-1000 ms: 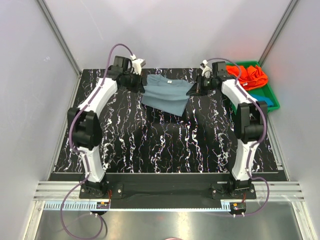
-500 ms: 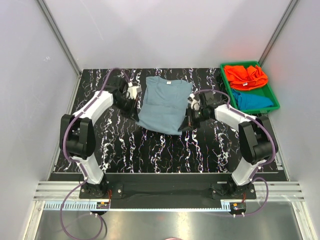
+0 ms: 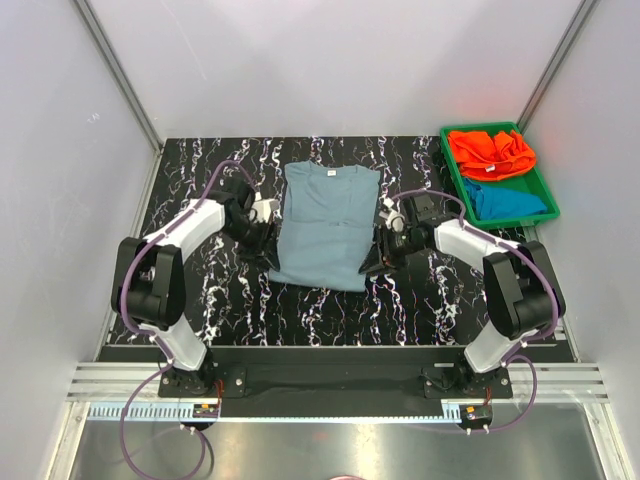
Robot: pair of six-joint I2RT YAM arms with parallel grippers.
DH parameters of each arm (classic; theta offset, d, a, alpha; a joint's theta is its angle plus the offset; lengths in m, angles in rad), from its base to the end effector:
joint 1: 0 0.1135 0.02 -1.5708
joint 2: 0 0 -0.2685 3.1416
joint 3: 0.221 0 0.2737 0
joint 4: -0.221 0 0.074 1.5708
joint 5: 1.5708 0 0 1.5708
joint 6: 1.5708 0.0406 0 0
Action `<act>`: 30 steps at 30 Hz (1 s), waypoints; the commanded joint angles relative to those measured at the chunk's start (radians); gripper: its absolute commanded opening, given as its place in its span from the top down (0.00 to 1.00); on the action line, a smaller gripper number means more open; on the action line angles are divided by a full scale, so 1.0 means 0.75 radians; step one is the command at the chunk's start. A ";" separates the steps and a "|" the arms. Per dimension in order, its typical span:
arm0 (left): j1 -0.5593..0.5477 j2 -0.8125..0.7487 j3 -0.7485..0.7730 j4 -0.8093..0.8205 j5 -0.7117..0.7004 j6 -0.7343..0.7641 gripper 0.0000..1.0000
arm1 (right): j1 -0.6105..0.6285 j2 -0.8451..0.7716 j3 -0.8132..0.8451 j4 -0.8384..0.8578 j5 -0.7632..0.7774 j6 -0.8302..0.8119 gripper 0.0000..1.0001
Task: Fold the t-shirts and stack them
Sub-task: Fold the tshirt
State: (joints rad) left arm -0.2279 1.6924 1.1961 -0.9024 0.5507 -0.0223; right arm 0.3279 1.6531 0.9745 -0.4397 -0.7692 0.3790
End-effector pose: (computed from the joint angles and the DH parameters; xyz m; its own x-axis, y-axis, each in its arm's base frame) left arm 0.3211 -0.0963 0.1986 -0.9658 0.2045 -0.1597 0.2584 0.8146 -0.5193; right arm 0.3059 0.1339 0.1674 -0.9832 -0.0536 -0.1747 -0.1674 0.6481 0.7429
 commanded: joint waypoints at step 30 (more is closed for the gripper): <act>-0.304 -0.303 -0.259 0.254 -0.665 0.819 0.31 | 0.563 -0.394 -0.131 -0.074 0.725 -1.276 0.42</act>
State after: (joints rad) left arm -0.4541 1.4986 0.9936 -0.7826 0.0731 0.5434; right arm 0.7280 1.3911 0.8913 -0.5430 -0.2714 -0.4839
